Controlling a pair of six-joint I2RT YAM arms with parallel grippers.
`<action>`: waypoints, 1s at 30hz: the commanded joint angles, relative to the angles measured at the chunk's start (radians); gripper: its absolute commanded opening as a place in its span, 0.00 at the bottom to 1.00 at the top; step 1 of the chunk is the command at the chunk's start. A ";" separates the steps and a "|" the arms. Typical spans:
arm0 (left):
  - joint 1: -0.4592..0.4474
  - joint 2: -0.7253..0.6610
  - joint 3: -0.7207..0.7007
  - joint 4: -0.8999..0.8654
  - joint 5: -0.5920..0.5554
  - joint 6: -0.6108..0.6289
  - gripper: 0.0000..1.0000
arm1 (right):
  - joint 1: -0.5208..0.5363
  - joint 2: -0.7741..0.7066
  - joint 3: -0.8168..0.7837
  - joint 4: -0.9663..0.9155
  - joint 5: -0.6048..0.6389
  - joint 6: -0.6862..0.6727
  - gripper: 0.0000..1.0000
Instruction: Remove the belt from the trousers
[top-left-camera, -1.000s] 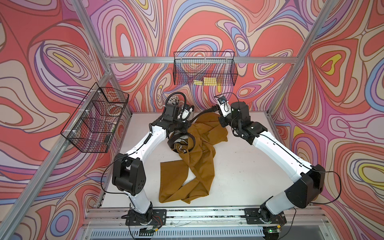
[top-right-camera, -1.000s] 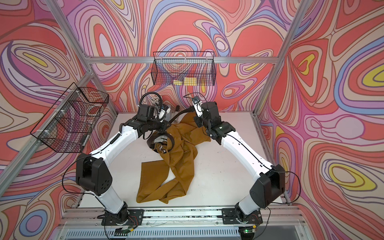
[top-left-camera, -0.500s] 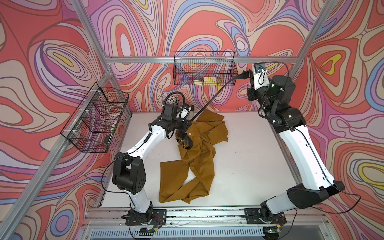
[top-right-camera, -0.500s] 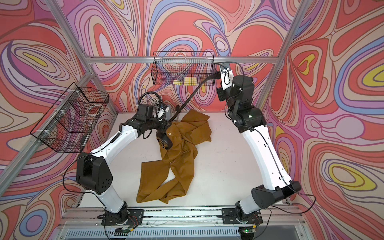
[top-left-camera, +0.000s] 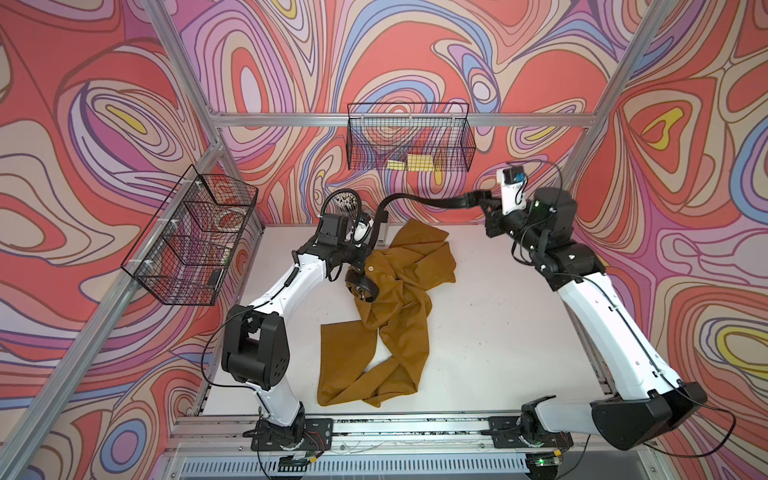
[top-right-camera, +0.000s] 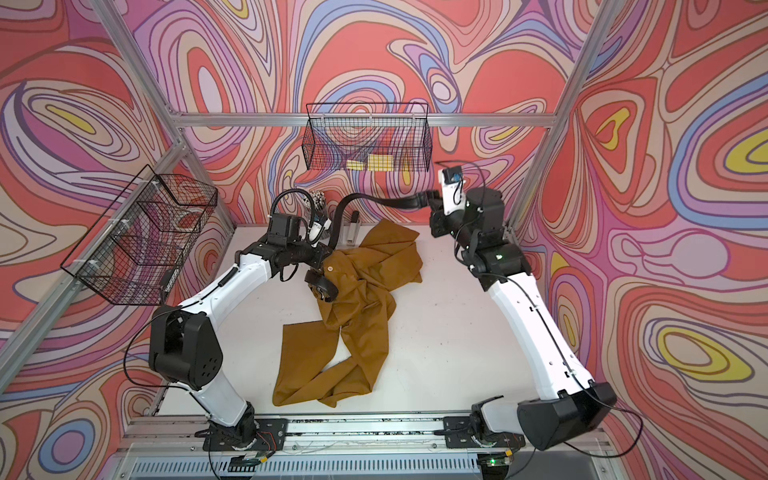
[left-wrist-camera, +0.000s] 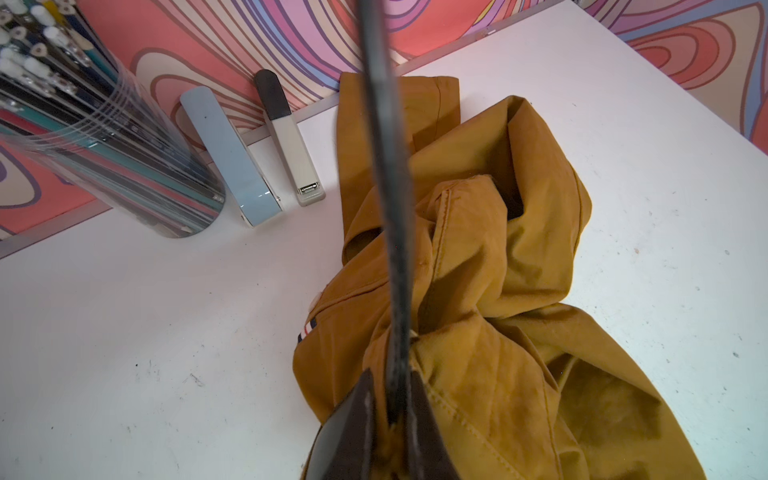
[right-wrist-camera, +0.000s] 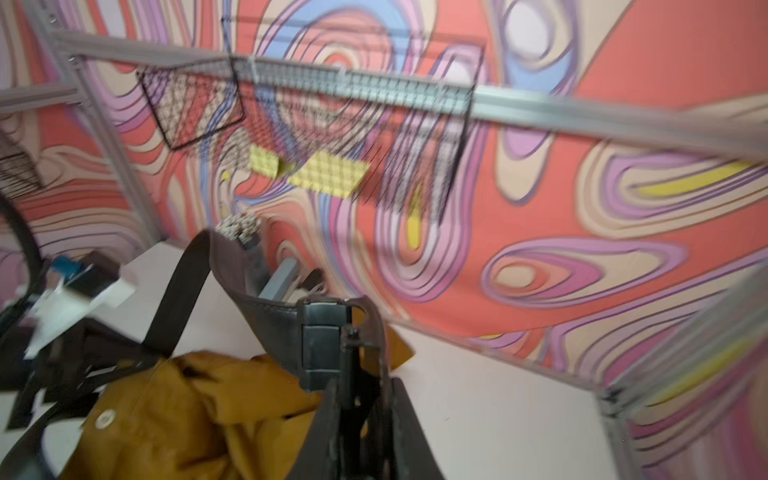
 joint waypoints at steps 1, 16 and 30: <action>-0.002 -0.088 0.074 0.034 0.040 0.012 0.00 | 0.004 0.011 -0.226 0.111 -0.159 0.143 0.04; -0.147 -0.030 0.135 -0.060 -0.030 0.128 0.00 | -0.029 0.390 -0.230 -0.074 0.174 0.234 0.21; -0.202 0.031 0.206 -0.083 -0.076 0.141 0.00 | -0.030 -0.001 -0.255 -0.053 -0.054 0.033 0.67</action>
